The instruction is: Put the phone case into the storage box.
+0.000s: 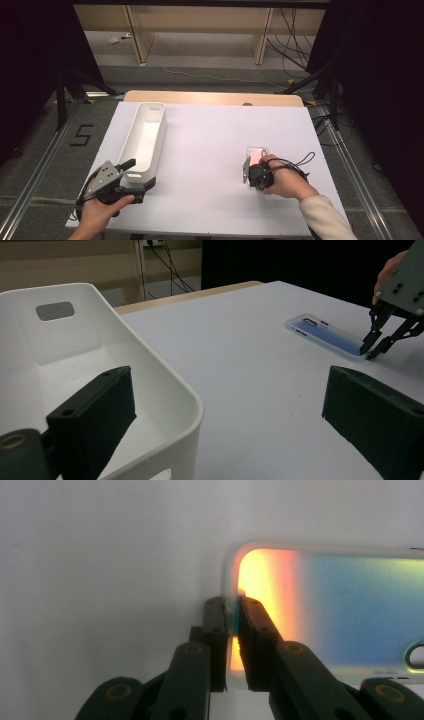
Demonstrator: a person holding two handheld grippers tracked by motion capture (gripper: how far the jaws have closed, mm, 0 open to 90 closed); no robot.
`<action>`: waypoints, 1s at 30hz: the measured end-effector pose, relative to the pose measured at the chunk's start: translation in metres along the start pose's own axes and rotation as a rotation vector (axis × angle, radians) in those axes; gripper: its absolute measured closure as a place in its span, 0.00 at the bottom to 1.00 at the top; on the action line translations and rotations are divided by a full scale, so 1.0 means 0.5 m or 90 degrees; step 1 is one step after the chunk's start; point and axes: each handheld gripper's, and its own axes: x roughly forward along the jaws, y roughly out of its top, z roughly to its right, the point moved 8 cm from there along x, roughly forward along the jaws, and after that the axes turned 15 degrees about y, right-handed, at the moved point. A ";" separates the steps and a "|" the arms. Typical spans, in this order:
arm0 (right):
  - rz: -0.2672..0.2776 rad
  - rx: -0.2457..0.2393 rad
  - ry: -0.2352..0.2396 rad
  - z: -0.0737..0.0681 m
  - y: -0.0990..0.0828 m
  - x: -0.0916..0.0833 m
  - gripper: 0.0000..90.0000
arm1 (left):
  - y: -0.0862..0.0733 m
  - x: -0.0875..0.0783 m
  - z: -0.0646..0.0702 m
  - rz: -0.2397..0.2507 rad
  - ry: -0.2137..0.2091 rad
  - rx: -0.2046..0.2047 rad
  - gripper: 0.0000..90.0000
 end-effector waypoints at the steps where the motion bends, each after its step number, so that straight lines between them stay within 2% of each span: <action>1: 0.000 0.012 0.001 -0.003 -0.001 0.001 0.92 | 0.000 0.000 0.000 0.000 0.000 0.000 0.06; 9: -0.001 0.013 0.000 -0.004 0.000 0.001 0.93 | 0.000 0.000 0.000 0.000 0.000 0.000 0.06; 10: -0.002 0.001 -0.002 -0.001 0.000 0.000 0.93 | 0.000 0.000 0.000 0.000 -0.001 0.001 0.06; 12: -0.003 0.010 -0.001 -0.003 0.000 0.001 0.93 | 0.000 0.000 0.000 0.000 0.001 0.000 0.06; 13: -0.003 -0.001 0.002 -0.001 0.001 0.000 0.93 | 0.000 0.000 0.000 0.000 0.001 0.000 0.06; 18: -0.006 -0.006 0.005 -0.001 0.001 0.000 0.94 | 0.000 0.000 0.000 0.001 0.001 0.000 0.06; 19: -0.005 0.001 0.008 -0.003 0.001 0.001 0.94 | 0.000 0.000 0.000 0.000 0.001 0.000 0.06; 20: -0.006 -0.008 0.005 -0.001 0.002 0.000 0.94 | 0.000 0.000 0.000 0.000 0.001 0.000 0.06; 28: -0.006 -0.006 0.008 -0.002 0.002 0.000 0.95 | 0.000 0.000 0.000 0.000 0.000 0.000 0.07; 29: -0.004 0.002 0.010 -0.004 0.001 0.001 0.95 | 0.000 0.000 0.000 0.000 0.000 0.000 0.07; 30: -0.006 -0.006 0.007 -0.002 0.002 0.000 0.95 | 0.000 0.000 0.000 0.000 0.000 0.000 0.07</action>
